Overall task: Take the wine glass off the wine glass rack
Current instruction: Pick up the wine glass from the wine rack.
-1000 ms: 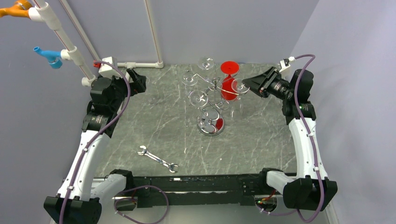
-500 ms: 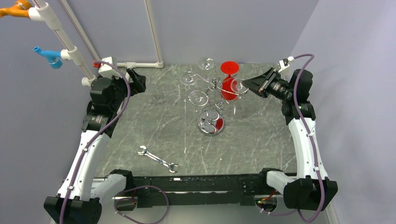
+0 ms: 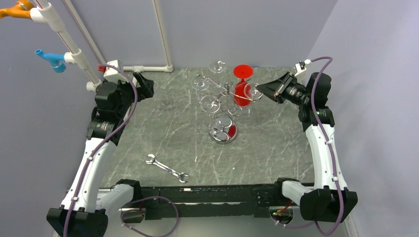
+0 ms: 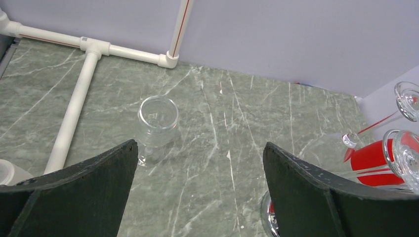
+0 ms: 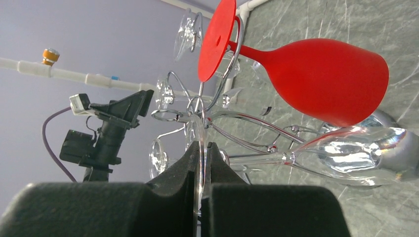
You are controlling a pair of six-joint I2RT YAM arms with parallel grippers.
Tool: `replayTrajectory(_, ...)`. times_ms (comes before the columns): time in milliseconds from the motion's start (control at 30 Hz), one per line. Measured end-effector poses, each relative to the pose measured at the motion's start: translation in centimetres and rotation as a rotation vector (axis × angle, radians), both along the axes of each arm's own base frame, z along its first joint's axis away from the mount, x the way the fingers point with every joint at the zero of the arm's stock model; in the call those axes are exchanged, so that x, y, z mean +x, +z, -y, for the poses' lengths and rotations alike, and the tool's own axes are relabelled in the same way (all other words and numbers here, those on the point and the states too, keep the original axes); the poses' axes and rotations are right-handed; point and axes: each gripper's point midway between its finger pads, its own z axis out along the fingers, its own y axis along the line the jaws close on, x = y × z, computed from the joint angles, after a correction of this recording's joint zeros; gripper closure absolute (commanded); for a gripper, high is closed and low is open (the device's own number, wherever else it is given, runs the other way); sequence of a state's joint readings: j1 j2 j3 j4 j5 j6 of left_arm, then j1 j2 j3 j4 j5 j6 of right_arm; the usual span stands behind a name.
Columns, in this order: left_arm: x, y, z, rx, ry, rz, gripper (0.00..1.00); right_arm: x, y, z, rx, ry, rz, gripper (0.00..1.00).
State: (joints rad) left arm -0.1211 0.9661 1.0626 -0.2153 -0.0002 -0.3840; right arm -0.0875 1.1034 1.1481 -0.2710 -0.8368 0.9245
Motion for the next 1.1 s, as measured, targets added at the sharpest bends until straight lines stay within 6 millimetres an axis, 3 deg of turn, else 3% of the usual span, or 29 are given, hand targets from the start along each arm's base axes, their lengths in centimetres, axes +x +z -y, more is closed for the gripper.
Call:
replayTrajectory(367, 0.1, 0.0, -0.4, -0.005, 0.012, -0.001, 0.01, -0.1, 0.5, 0.0, -0.005, -0.006, -0.041, 1.0)
replayTrajectory(667, 0.4, -0.3, -1.0, -0.023, 0.034, -0.018, 0.01, 0.0, 2.1, 0.0, 0.007, -0.011, -0.04, 1.0)
replayTrajectory(1100, 0.3, -1.0, -1.5, -0.023, 0.05, -0.045, 0.01, -0.3, 2.4, -0.2, 0.015, 0.007, -0.071, 1.0)
